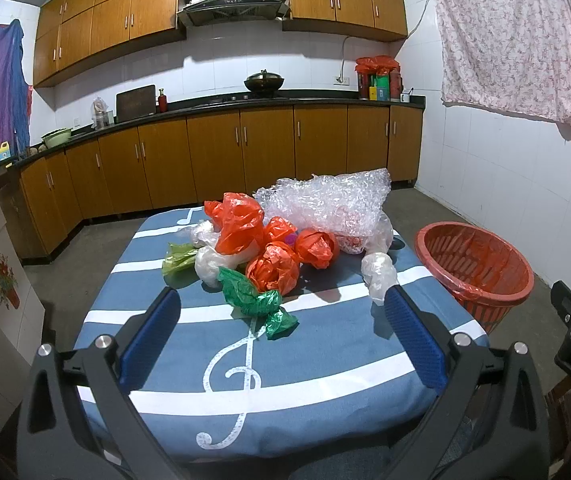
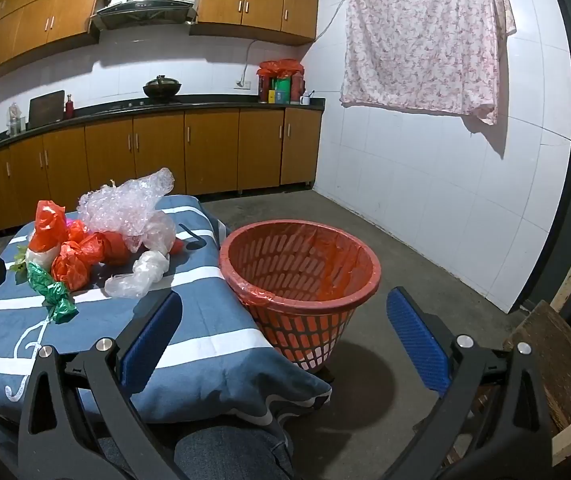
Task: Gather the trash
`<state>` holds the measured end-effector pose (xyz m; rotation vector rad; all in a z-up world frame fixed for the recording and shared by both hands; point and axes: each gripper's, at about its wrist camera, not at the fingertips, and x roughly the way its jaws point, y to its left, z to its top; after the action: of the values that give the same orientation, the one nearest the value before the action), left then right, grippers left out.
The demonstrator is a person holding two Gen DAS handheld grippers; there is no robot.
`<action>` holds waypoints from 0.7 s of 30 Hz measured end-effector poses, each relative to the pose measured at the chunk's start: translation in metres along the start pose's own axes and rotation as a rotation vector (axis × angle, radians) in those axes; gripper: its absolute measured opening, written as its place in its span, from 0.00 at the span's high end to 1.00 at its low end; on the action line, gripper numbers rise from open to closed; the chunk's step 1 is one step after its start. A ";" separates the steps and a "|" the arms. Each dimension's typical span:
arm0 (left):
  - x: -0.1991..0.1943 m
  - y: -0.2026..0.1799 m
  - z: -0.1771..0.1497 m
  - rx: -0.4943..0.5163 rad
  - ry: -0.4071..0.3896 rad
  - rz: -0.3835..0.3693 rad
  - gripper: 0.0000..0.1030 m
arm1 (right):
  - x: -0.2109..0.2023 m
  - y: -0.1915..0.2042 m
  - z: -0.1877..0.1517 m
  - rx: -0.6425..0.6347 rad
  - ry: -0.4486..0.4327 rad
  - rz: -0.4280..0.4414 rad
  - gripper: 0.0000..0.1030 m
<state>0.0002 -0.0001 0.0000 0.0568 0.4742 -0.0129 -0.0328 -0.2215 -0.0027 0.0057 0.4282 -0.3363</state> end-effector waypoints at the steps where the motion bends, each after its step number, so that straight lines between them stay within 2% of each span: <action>1: 0.000 0.000 0.000 0.000 0.000 0.000 0.04 | -0.001 0.000 0.000 -0.002 -0.001 -0.001 0.02; 21: 0.000 0.000 0.000 -0.001 0.002 -0.001 0.04 | 0.000 -0.001 0.000 -0.001 -0.002 -0.001 0.02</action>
<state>0.0003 0.0001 0.0000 0.0552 0.4764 -0.0135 -0.0333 -0.2229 -0.0024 0.0043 0.4264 -0.3366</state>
